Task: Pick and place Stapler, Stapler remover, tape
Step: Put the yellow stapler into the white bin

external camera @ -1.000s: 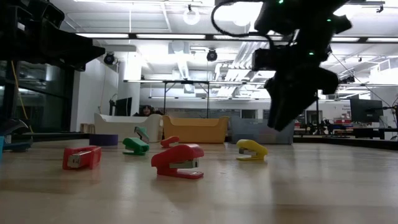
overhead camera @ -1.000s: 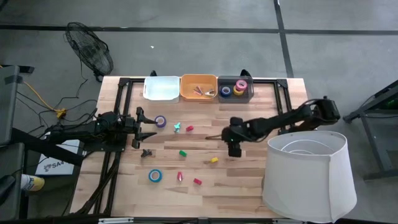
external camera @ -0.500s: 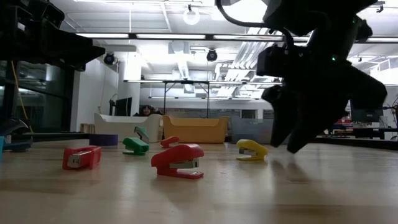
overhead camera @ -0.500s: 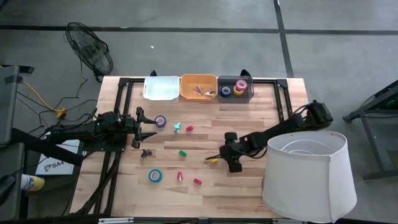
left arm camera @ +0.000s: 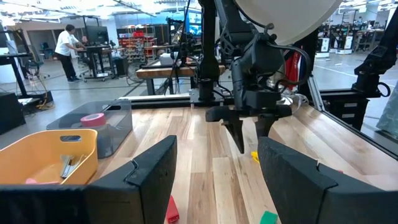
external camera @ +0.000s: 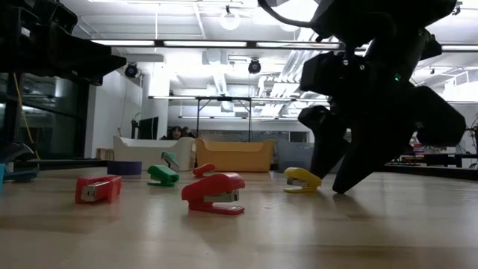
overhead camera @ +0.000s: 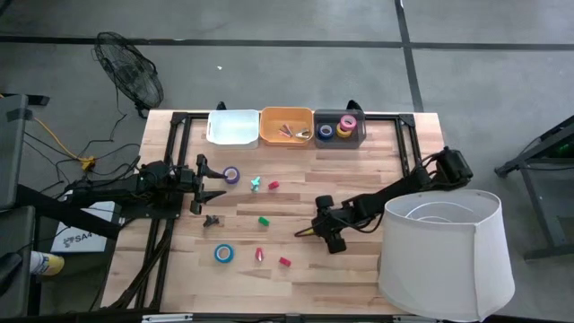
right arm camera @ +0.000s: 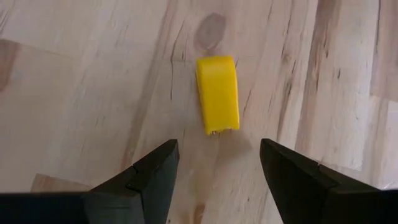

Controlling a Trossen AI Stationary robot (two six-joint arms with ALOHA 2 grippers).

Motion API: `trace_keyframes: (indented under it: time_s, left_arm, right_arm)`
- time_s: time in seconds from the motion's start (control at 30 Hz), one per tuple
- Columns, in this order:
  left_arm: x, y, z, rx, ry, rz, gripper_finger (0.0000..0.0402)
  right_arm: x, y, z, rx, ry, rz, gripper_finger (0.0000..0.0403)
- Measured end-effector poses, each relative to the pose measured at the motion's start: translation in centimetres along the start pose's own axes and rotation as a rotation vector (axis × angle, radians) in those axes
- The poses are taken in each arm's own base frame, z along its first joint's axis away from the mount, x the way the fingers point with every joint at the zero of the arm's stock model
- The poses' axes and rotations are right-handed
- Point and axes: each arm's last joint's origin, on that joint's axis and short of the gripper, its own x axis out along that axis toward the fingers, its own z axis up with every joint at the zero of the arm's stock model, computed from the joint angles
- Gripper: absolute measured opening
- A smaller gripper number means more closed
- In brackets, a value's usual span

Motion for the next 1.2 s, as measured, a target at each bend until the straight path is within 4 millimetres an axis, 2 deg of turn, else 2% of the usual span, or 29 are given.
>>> trace_keyframes:
  time_s: [0.37, 0.73, 1.2]
  left_arm:
    - [0.0, 0.0, 0.0, 0.0, 0.0, 0.0, 0.0221]
    - [0.0, 0.0, 0.0, 0.0, 0.0, 0.001, 0.0221]
    - [0.0, 0.0, 0.0, 0.0, 0.0, 0.0, 0.0221]
  right_arm:
    - [0.1, -0.2, 0.2, -0.074, -0.021, 0.021, 0.0219]
    - [0.3, -1.2, 0.4, -0.045, -0.06, 0.073, 0.0212]
    - [0.4, -1.2, 0.8, -0.058, -0.102, 0.071, 0.0201]
